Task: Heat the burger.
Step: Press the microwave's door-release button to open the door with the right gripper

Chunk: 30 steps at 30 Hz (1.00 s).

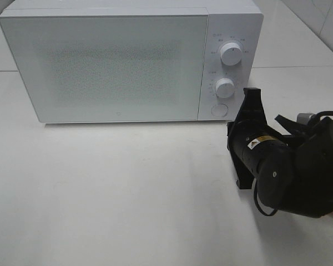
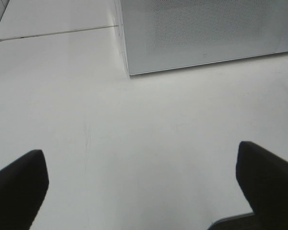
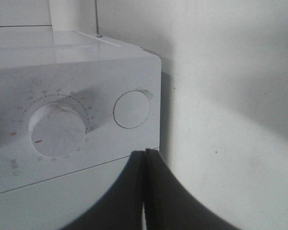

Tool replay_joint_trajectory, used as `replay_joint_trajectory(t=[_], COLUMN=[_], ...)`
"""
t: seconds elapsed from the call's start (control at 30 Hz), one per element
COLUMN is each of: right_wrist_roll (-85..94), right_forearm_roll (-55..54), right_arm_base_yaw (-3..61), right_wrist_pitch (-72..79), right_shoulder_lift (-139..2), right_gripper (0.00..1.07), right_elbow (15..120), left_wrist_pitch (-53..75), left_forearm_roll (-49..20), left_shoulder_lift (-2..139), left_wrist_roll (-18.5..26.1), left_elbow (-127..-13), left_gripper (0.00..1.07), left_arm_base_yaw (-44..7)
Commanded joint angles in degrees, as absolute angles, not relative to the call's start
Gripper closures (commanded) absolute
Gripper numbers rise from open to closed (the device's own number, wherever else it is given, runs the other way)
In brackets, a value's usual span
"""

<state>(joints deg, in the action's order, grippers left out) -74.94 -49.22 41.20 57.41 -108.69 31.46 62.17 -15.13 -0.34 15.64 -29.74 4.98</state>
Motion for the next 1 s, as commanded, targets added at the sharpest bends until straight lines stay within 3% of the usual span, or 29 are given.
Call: replay_joint_trajectory(t=[0.03,1.0], right_wrist_roll=[-74.1,-73.3], right_forearm_roll=[-48.4,-43.9], right_arm_base_yaw=[40.1,34.3], right_wrist_pitch=[55.7,52.8], right_shoulder_lift=[-109.7,-118.0], right_gripper=[1.07,1.07], right_elbow=[33.9,44.4], left_wrist_pitch=[61.8,61.8], left_forearm_roll=[-15.1,-15.1], left_shoulder_lift=[-0.4,-0.4], left_wrist_roll=[15.8,15.8], left_elbow=[-29.7,-29.7], left_gripper=[0.07,0.07], left_arm_base_yaw=[4.9,4.9])
